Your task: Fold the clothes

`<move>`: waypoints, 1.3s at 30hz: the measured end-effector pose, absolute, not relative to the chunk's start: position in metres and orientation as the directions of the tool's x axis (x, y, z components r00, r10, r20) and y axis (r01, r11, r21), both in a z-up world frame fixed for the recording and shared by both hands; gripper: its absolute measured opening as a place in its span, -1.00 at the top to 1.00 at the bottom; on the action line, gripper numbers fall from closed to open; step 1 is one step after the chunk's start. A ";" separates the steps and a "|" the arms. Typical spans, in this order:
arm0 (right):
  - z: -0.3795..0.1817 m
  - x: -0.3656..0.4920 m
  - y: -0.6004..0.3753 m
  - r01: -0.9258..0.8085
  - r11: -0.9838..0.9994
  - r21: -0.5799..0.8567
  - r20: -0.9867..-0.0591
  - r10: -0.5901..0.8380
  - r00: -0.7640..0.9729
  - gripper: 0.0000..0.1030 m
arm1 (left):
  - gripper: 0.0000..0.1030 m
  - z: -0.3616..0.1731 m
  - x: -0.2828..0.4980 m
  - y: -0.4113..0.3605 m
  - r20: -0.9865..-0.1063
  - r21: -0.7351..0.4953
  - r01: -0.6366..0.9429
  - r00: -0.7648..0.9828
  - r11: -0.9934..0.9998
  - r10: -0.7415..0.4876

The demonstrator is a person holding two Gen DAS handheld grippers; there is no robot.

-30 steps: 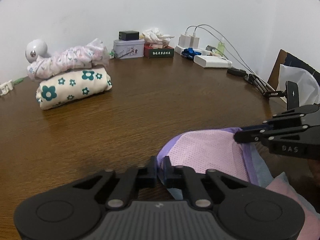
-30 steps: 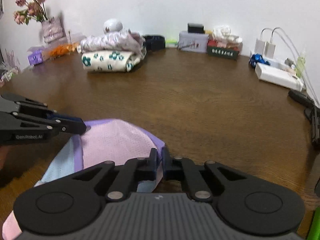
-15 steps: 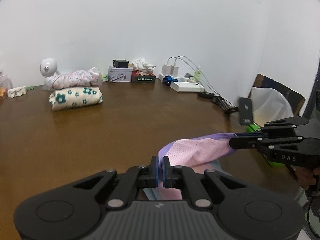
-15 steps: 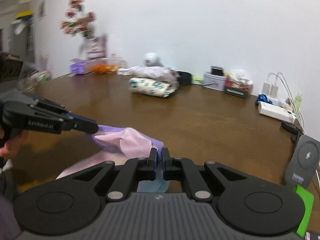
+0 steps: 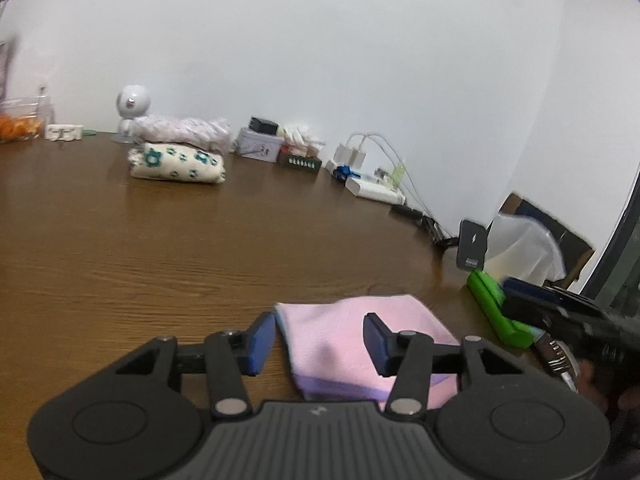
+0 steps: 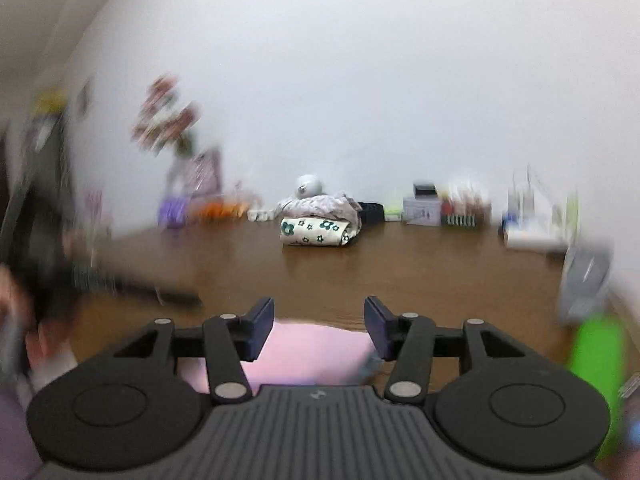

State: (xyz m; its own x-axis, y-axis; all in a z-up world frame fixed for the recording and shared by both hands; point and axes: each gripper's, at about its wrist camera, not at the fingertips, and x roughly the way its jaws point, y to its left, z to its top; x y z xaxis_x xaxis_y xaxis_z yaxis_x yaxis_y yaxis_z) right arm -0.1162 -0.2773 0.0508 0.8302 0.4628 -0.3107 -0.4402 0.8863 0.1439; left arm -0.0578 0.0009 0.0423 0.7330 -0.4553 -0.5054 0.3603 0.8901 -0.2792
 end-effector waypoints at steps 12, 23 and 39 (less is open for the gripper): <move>0.008 -0.096 -0.275 -0.206 0.962 0.178 -0.509 0.269 0.817 0.11 | -0.13 0.032 -0.072 -0.013 -0.559 -0.273 0.336 0.707 0.901 -0.433; -0.002 -0.087 -0.267 -0.255 0.920 0.299 -0.476 0.375 0.796 -0.31 | -0.24 0.020 -0.054 -0.027 -0.634 -0.243 0.307 0.667 0.920 -0.390; 0.001 -0.090 -0.250 -0.235 0.934 0.269 -0.520 0.346 0.780 -0.50 | -0.48 0.020 -0.062 -0.020 -0.651 -0.208 0.264 0.682 0.942 -0.335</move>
State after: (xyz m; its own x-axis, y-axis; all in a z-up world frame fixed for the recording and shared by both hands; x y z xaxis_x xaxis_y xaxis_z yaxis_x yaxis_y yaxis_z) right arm -0.0900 -0.2505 0.0014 0.7804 0.3464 -0.5205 -0.2354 0.9340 0.2687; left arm -0.0616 -0.0196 0.0197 0.6815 -0.3348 -0.6507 0.2638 0.9418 -0.2083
